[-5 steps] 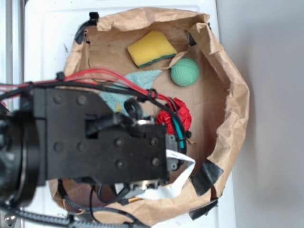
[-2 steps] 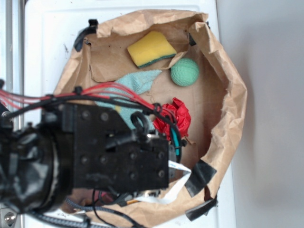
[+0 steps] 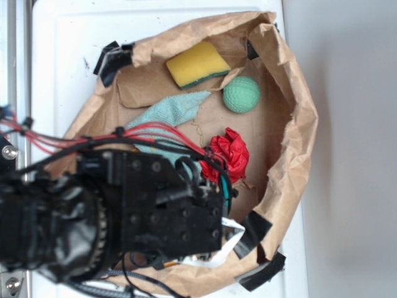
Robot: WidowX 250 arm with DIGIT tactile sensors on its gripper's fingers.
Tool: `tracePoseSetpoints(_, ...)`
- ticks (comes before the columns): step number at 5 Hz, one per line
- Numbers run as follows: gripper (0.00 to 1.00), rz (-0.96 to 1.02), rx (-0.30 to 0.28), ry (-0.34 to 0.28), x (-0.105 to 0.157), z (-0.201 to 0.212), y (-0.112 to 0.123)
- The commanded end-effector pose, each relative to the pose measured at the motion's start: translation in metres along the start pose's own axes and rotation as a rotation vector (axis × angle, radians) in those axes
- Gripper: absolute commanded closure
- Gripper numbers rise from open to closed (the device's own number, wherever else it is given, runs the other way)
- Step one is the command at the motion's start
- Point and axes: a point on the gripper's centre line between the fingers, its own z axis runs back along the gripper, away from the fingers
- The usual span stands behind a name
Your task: Grab the multicolored rope.
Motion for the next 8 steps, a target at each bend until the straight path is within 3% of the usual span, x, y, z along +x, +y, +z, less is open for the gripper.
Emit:
tracePoseSetpoints(1, 0.0, 0.012, 0.05, -0.061, 0.006, 0.004, 0.012)
tracePoseSetpoints(3, 0.0, 0.032, 0.087, -0.071, 0.002, 0.017, 0.019)
tracePoseSetpoints(4, 0.0, 0.024, 0.072, -0.055, 0.007, 0.011, 0.021)
tracePoseSetpoints(5, 0.0, -0.01, 0.062, -0.076, 0.011, 0.004, 0.022)
tracePoseSetpoints(8, 0.0, -0.029, 0.01, -0.031, 0.021, -0.014, 0.025)
